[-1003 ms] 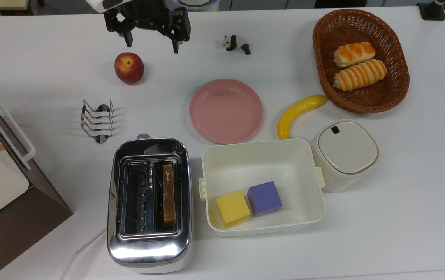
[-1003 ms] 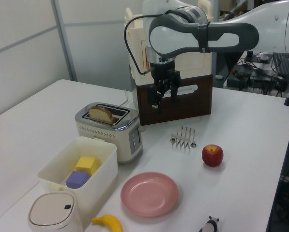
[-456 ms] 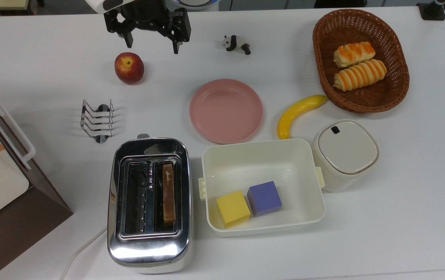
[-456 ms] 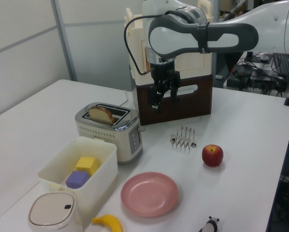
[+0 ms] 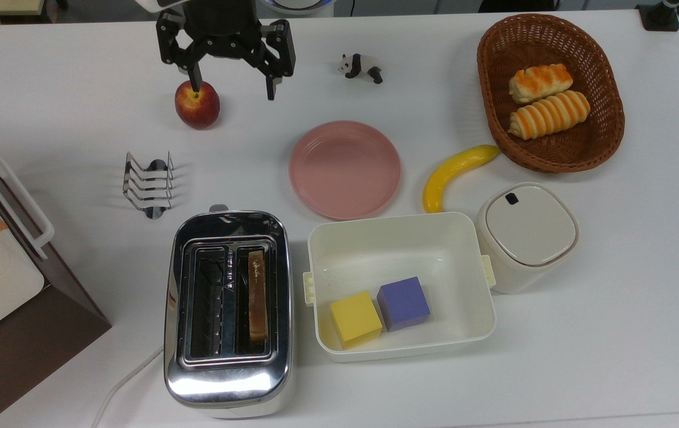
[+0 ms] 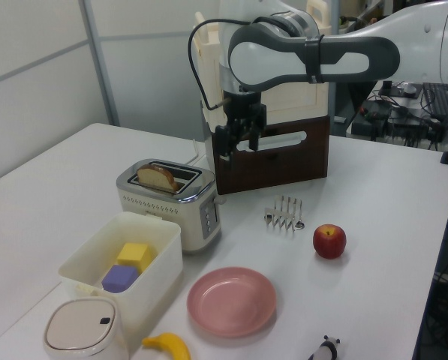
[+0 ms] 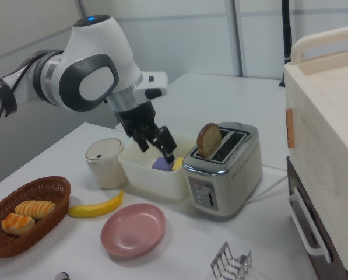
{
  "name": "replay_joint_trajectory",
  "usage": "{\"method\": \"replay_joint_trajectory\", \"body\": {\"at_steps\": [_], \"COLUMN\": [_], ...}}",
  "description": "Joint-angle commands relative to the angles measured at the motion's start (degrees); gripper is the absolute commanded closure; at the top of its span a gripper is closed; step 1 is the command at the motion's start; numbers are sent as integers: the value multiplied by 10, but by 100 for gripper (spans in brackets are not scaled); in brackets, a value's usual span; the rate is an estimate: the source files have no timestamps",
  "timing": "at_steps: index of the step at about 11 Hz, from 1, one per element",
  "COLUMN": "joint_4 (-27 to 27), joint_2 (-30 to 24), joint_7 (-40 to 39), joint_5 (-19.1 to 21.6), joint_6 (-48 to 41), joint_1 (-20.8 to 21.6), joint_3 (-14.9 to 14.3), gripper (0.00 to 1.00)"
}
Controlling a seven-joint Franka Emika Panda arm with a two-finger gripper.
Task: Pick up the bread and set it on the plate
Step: 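Move the gripper over the toaster and grasp the bread slice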
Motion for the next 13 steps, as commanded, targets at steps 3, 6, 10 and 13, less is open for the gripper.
{"method": "replay_joint_trajectory", "body": {"at_steps": [3, 6, 10, 13], "joint_4": [-3, 0, 9, 32], "joint_2": [46, 98, 140, 182], "joint_7": [0, 18, 29, 29], "joint_5": [4, 1, -4, -28], "joint_6": [171, 312, 415, 442], "joint_1": [26, 27, 31, 35], "joint_3": [-2, -2, -4, -8], "gripper": [0, 0, 6, 6]}}
